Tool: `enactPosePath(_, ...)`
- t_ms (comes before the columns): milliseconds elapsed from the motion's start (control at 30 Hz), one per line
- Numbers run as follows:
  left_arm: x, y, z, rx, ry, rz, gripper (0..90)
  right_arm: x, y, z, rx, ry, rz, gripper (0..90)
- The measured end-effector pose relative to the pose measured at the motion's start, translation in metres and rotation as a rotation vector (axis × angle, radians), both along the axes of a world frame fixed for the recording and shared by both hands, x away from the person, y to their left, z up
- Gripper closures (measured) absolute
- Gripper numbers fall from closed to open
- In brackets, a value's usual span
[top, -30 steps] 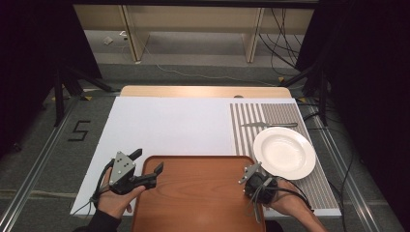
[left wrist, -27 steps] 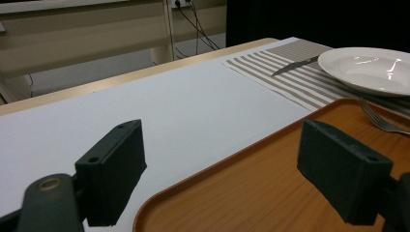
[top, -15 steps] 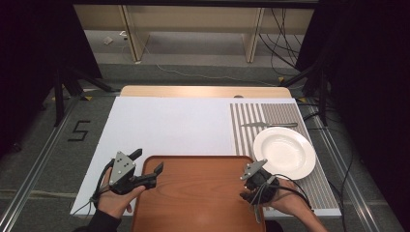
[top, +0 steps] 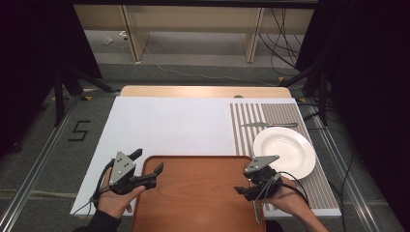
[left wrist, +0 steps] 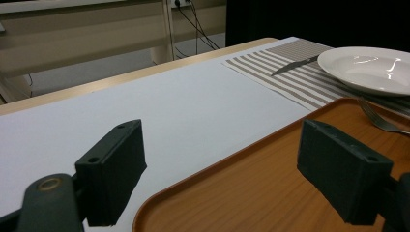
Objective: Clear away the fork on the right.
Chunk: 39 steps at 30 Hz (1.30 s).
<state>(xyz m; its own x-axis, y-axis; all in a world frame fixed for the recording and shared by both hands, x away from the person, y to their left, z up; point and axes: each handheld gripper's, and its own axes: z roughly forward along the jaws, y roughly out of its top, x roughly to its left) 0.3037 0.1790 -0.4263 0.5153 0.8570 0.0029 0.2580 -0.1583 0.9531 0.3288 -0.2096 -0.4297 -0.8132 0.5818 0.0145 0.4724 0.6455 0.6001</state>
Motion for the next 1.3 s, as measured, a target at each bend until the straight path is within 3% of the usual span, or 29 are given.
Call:
enactPosePath(367,0.000,0.000,0.000,0.000,0.000,0.000,16.9,-0.002,-0.002,0.008,0.084,-0.070,-0.025,36.0)
enactPosePath(800,0.000,0.000,0.000,-0.001,0.000,0.000,16.9,-0.010,-0.006,0.022,0.239,-0.198,-0.043,32.3)
enactPosePath(1300,-0.001,0.000,0.000,-0.003,0.001,-0.002,16.9,-0.017,-0.014,0.031,0.341,-0.297,-0.094,25.2)
